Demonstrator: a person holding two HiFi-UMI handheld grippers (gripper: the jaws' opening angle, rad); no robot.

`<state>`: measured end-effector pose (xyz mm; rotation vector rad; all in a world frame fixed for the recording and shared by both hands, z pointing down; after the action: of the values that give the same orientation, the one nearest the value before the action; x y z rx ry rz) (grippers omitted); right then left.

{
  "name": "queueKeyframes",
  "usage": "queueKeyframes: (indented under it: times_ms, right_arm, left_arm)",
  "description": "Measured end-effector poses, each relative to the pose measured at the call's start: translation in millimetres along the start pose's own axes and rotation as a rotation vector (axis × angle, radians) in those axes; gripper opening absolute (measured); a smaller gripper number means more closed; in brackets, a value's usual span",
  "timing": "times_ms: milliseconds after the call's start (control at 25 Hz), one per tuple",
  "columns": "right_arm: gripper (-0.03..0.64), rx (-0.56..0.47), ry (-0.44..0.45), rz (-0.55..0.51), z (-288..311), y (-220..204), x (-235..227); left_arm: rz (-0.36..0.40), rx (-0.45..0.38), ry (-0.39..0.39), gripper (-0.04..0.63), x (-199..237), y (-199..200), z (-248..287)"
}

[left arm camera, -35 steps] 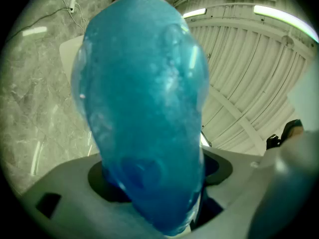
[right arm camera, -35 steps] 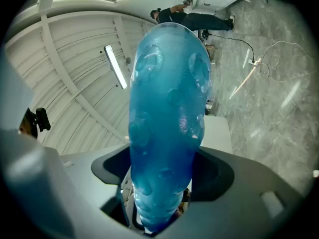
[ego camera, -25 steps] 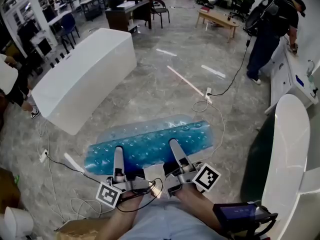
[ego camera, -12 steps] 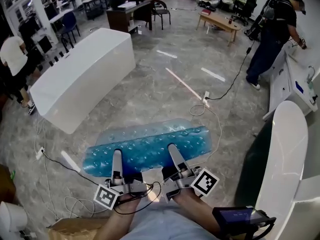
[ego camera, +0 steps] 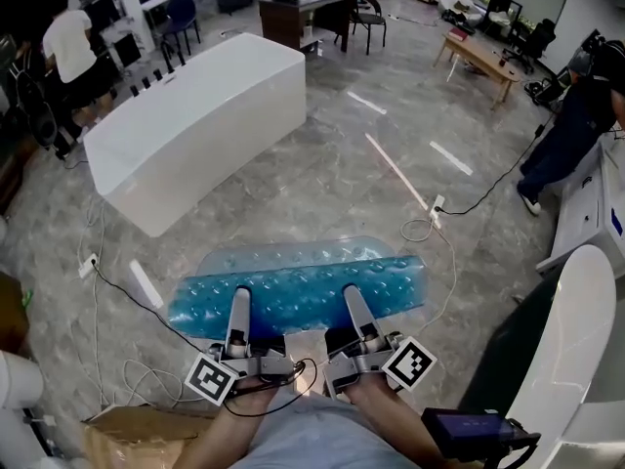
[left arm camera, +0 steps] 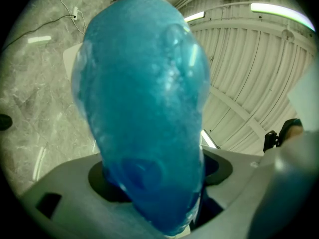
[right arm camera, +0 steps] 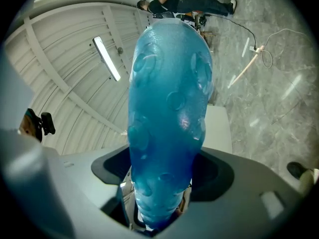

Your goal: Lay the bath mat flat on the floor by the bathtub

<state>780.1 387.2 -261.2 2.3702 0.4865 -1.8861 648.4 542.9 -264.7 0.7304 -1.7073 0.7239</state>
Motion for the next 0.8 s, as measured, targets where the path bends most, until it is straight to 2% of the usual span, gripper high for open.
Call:
queueKeyframes:
  times_ms: [200, 520, 640, 800]
  right_arm:
    - [0.348, -0.002, -0.001, 0.007, 90.1, -15.1, -31.4]
    - [0.348, -0.022, 0.029, -0.004, 226.8, -41.6, -47.3]
    - [0.348, -0.015, 0.028, -0.017, 258.8, -46.0, -53.3]
    - [0.35, -0.025, 0.011, -0.024, 278.6, -39.7, -65.7]
  left_arm:
    - [-0.002, 0.011, 0.006, 0.35, 32.8, 63.6, 67.1]
    - [0.01, 0.033, -0.025, 0.35, 49.4, 166.0, 166.3]
    - [0.001, 0.03, -0.034, 0.35, 57.9, 188.6, 189.9]
    - [-0.023, 0.039, -0.021, 0.35, 74.8, 193.1, 210.6]
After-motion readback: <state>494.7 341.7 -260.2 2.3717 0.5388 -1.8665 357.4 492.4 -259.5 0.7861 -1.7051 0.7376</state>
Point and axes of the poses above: the fingertips, and each gripper's own axes: z forward along the fingers, x to its left, y out of its top, the point moved 4 cm from there along -z, backward along the fingers, and after that the axes turned 3 degrees about y, right-handed, at the moved point
